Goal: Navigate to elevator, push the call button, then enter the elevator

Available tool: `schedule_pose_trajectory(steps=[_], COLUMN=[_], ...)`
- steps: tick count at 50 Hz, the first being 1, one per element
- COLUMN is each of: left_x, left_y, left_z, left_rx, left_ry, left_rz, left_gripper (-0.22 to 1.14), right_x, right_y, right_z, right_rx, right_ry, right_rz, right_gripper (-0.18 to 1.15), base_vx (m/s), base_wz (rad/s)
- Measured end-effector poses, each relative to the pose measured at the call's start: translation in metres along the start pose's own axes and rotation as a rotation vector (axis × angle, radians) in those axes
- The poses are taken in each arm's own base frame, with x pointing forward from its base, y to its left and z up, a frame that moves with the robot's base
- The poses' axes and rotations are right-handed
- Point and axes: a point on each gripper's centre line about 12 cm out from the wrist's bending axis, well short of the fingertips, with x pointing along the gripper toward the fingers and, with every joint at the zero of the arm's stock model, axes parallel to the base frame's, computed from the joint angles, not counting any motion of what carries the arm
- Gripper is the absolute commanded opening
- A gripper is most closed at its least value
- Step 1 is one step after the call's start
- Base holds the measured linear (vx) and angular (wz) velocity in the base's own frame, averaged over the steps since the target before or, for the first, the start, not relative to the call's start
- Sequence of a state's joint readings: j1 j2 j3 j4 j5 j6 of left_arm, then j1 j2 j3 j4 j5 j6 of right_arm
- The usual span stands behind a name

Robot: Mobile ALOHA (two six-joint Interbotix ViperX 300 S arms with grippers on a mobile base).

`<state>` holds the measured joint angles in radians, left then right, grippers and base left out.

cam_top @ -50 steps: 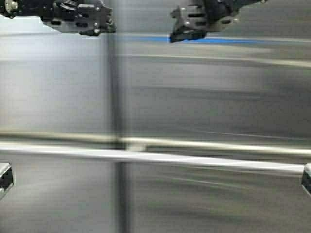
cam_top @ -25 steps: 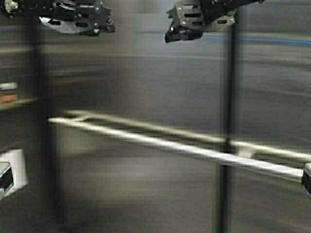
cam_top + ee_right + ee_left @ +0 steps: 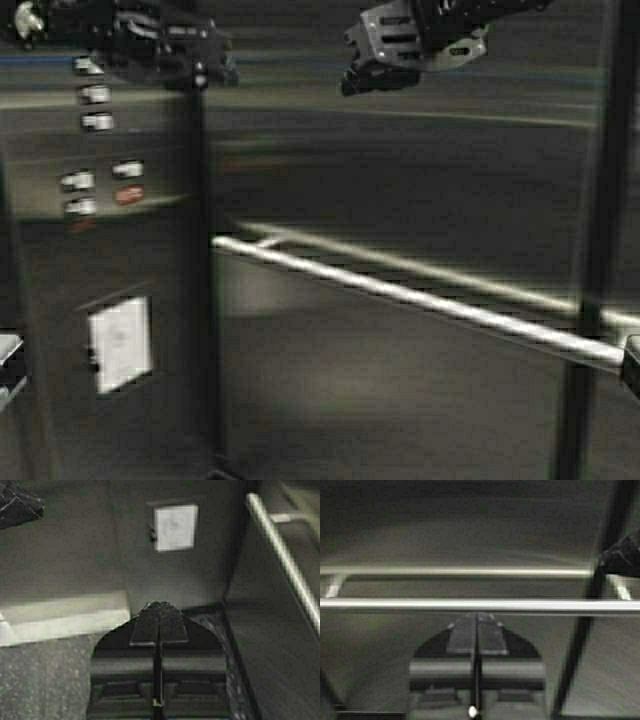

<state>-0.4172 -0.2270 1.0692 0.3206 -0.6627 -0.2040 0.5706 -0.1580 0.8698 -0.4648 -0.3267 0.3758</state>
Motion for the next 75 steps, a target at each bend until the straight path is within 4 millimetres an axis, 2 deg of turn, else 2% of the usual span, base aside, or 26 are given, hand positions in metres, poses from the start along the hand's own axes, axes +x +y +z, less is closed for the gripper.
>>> schedule_pose_trajectory(steps=[13,27,39,49,57,67,75], left_x=[0.0,-0.001,-0.003,-0.01,-0.019,-0.021,-0.02], left_y=[0.0,0.0,-0.001,-0.002,-0.004,-0.005,-0.006], left_z=[0.001,0.002,0.009,0.019,0.026,0.027,0.027], left_rx=[0.001,0.001,0.006,0.011,0.017,0.019,0.021], left_ry=[-0.006,-0.009,-0.033,-0.066,-0.095,-0.099,-0.099], left_rz=[0.0,-0.001,-0.002,0.001,0.002,-0.001,-0.004], left_gripper=[0.03,0.03,0.03,0.03,0.03,0.03,0.03], right_x=[0.0,-0.002,0.006,0.0,-0.003,-0.005,0.006], right_y=[-0.001,-0.025,-0.032,-0.059,-0.071,-0.089,-0.096], right_z=[-0.001,-0.005,-0.002,-0.005,-0.006,-0.007,-0.011], right_rx=[0.021,0.14,0.144,0.204,0.213,0.234,0.245], right_ry=[0.011,0.022,0.022,0.016,0.006,-0.042,-0.096], right_rz=[-0.011,-0.101,-0.113,-0.189,-0.219,-0.252,-0.243], right_gripper=[0.05,0.05,0.05,0.05,0.05,0.05,0.05], base_vx=[0.15,0.16,0.16,0.2,0.24,0.24,0.2], base_wz=[0.27,0.15,0.14,0.2,0.26,0.27,0.11])
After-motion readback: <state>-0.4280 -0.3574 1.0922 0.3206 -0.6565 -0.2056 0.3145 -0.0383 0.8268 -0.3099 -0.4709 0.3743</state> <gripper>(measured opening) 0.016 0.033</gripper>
